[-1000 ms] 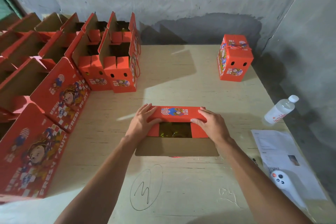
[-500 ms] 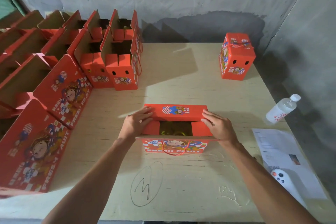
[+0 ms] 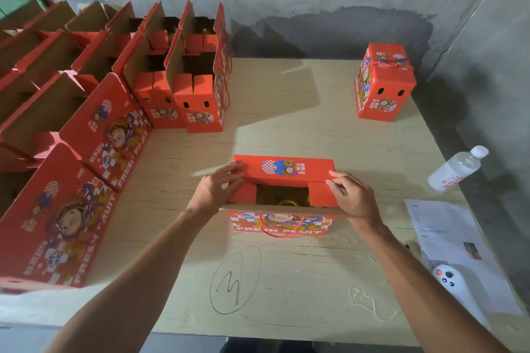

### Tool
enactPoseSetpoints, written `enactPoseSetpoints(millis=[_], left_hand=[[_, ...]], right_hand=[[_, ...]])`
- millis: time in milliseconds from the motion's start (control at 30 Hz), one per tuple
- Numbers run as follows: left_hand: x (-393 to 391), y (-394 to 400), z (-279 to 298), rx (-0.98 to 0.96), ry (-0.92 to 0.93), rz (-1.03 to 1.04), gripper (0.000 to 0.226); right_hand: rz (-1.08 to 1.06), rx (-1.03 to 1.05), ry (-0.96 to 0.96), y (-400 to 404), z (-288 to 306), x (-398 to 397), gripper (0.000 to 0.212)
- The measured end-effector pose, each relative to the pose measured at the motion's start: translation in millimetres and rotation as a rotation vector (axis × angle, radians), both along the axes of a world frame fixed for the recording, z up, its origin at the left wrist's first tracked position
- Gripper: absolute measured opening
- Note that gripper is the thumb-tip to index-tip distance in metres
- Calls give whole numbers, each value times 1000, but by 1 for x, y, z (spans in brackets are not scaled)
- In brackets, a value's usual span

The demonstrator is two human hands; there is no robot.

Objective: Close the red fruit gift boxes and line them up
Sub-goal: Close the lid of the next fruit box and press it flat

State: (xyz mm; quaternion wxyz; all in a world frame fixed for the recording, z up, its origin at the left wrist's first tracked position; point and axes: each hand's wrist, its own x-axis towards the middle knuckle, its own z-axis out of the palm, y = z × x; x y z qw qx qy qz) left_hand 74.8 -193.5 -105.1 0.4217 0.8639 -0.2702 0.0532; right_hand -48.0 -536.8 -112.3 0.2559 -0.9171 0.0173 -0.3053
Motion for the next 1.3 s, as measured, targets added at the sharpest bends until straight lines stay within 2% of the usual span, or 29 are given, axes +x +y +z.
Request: enactPoseSetpoints(millis=[133, 200, 233, 333, 367, 433, 533, 567, 600, 633, 700, 767, 867, 967, 1067, 1167, 1300], left_hand=[[-4, 3, 5, -9, 44, -21, 22], [-11, 1, 3, -27, 0, 17, 22], [-14, 1, 3, -23, -18, 30, 22], [-14, 10, 3, 28, -93, -30, 22], [-12, 14, 6, 55, -109, -76, 25], [-6, 15, 15, 137, -136, -136, 37], [13, 6, 30, 398, -122, -187, 42], [18, 1, 35, 452, -24, -205, 37], [21, -5, 43, 458, 162, -163, 29], [25, -12, 48, 487, 273, -113, 22], [39, -18, 52, 621, 415, -84, 20], [46, -24, 58, 800, 445, -161, 31], [40, -45, 72, 994, 421, -219, 68], [28, -64, 68, 1187, 249, -142, 104], [21, -70, 53, 1178, 116, -15, 105], [16, -69, 42, 1052, 106, 57, 89], [5, -65, 35, 920, 14, 54, 61]], right_hand=[[54, 84, 89, -1, 2, -10, 2], [76, 106, 159, -6, 5, -16, 12], [97, 110, 221, -10, 6, -20, 21], [187, 102, 468, -21, 7, -37, 72], [200, 100, 498, -23, 6, -40, 80], [190, 101, 470, -22, 6, -38, 74], [158, 126, 436, -21, 16, -27, 62], [149, 132, 445, -22, 19, -24, 61], [145, 135, 455, -23, 22, -23, 60], [147, 135, 472, -23, 25, -22, 58], [161, 135, 496, -22, 29, -24, 55], [179, 147, 494, -21, 32, -27, 55], [198, 157, 502, -23, 34, -30, 56], [204, 157, 532, -25, 31, -29, 57], [177, 210, 552, -23, 26, -29, 76], [144, 270, 564, -22, 20, -27, 77], [115, 285, 549, -21, 14, -25, 77]])
